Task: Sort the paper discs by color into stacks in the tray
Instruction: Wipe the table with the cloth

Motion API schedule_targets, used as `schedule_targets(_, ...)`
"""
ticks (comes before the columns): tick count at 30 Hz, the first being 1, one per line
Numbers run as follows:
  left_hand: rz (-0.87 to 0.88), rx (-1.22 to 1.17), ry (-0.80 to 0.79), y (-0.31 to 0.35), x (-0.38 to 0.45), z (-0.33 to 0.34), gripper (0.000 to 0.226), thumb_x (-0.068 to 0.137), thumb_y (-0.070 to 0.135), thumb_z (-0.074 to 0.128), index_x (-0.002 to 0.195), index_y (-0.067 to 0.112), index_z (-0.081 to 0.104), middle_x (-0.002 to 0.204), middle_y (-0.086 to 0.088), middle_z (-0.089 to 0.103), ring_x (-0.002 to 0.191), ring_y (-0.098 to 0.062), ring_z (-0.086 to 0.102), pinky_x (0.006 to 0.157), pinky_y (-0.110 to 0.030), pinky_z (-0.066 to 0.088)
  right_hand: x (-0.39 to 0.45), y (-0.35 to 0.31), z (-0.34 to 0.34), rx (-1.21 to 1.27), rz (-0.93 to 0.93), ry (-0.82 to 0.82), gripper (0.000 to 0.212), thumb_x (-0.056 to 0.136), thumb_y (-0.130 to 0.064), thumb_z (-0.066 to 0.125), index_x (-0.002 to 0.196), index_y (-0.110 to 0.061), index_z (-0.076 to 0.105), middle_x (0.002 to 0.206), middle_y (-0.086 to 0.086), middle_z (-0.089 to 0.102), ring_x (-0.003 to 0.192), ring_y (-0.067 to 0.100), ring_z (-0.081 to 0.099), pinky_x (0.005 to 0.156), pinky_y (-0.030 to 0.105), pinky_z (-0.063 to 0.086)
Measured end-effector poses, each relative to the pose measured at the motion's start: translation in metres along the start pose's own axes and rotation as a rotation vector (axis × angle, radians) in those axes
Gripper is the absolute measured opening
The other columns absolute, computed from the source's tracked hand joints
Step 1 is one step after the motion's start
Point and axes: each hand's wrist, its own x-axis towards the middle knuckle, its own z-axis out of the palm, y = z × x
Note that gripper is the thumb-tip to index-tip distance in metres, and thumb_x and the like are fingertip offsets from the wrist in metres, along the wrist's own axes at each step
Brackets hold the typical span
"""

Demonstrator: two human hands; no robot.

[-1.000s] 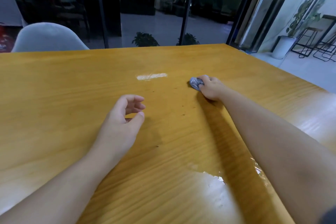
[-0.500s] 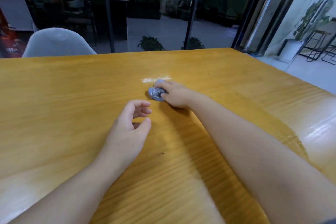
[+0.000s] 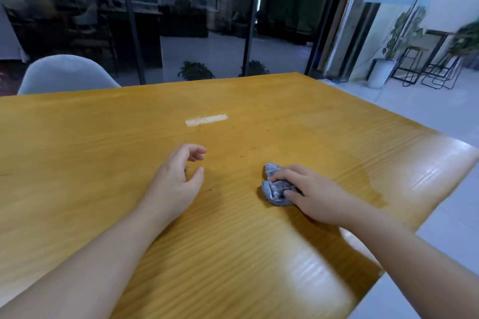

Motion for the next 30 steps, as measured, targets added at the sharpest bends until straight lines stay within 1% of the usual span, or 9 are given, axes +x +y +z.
schedule_targets(4,0.004,0.138,-0.053,0.001,-0.006,0.002,0.027,0.09,0.009,0.055,0.103,0.031,0.05,0.102,0.023,0.047,0.1,-0.008,0.052,0.086,-0.021,0.036,-0.018,0.004,-0.001,-0.054,0.013,0.012,0.033,0.097,-0.024,0.043,0.126,-0.041,0.044,0.13,-0.015,0.04,0.12,0.008,0.041,0.085,0.024,0.036)
schedule_targets(7,-0.05,0.085,-0.01,0.001,-0.017,0.0,0.032,0.089,0.006,0.056,0.092,0.037,0.05,0.102,0.021,0.05,0.099,-0.008,0.054,0.083,-0.017,0.039,-0.016,0.003,-0.012,0.004,0.039,0.027,0.037,0.098,-0.02,0.042,0.127,-0.042,0.044,0.129,-0.012,0.043,0.115,0.013,0.046,0.091,0.032,0.042)
schedule_targets(12,-0.198,-0.09,0.108,0.003,-0.036,-0.011,0.032,0.088,-0.001,0.055,0.087,0.032,0.057,0.099,0.008,0.062,0.097,-0.004,0.057,0.075,-0.007,0.039,0.034,0.013,-0.024,0.198,0.251,0.441,0.037,0.099,-0.016,0.037,0.13,-0.035,0.044,0.123,-0.001,0.043,0.104,0.021,0.048,0.075,0.029,0.047)
schedule_targets(15,-0.239,-0.15,0.143,0.004,-0.044,-0.013,0.032,0.088,-0.003,0.055,0.084,0.029,0.06,0.093,0.008,0.064,0.089,-0.001,0.059,0.073,-0.003,0.04,0.074,0.032,-0.016,0.04,0.454,0.365,0.04,0.096,-0.015,0.038,0.135,-0.024,0.038,0.131,0.012,0.042,0.113,0.033,0.047,0.091,0.042,0.045)
schedule_targets(18,-0.274,-0.204,0.194,0.004,-0.049,-0.014,0.034,0.089,-0.002,0.055,0.081,0.03,0.064,0.087,0.008,0.067,0.086,-0.005,0.061,0.078,-0.02,0.044,0.107,0.038,0.0,-0.093,0.605,0.273,0.048,0.09,-0.013,0.046,0.136,-0.014,0.034,0.139,0.017,0.037,0.129,0.039,0.033,0.106,0.046,0.03)
schedule_targets(21,-0.291,-0.223,0.236,0.005,-0.048,-0.013,0.039,0.09,0.0,0.054,0.077,0.035,0.066,0.079,0.01,0.067,0.079,-0.009,0.06,0.077,-0.028,0.045,0.135,0.022,0.002,-0.031,0.653,0.206,0.054,0.09,-0.016,0.048,0.141,-0.022,0.029,0.148,0.016,0.023,0.138,0.04,0.015,0.113,0.049,0.019)
schedule_targets(24,-0.295,-0.244,0.239,0.007,-0.048,-0.013,0.04,0.091,0.0,0.052,0.075,0.034,0.066,0.077,0.013,0.067,0.074,-0.006,0.059,0.077,-0.029,0.046,0.161,0.005,-0.002,-0.015,0.602,0.098,0.066,0.088,-0.015,0.053,0.144,-0.034,0.023,0.151,0.013,0.018,0.14,0.038,0.011,0.114,0.049,0.016)
schedule_targets(26,-0.29,-0.252,0.23,0.008,-0.047,-0.014,0.042,0.091,0.0,0.052,0.077,0.037,0.066,0.075,0.014,0.066,0.071,-0.004,0.058,0.078,-0.03,0.046,0.177,-0.005,0.0,-0.026,0.445,0.038,0.063,0.088,-0.013,0.046,0.142,-0.039,0.026,0.15,0.012,0.025,0.138,0.035,0.016,0.113,0.047,0.017)
schedule_targets(30,-0.273,-0.272,0.209,0.008,-0.045,-0.015,0.034,0.09,0.006,0.057,0.078,0.037,0.066,0.076,0.014,0.066,0.07,-0.003,0.058,0.081,-0.035,0.047,0.178,-0.03,0.008,0.08,0.123,-0.041,0.056,0.09,-0.011,0.027,0.132,-0.045,0.042,0.136,0.002,0.039,0.115,0.029,0.045,0.099,0.042,0.041)
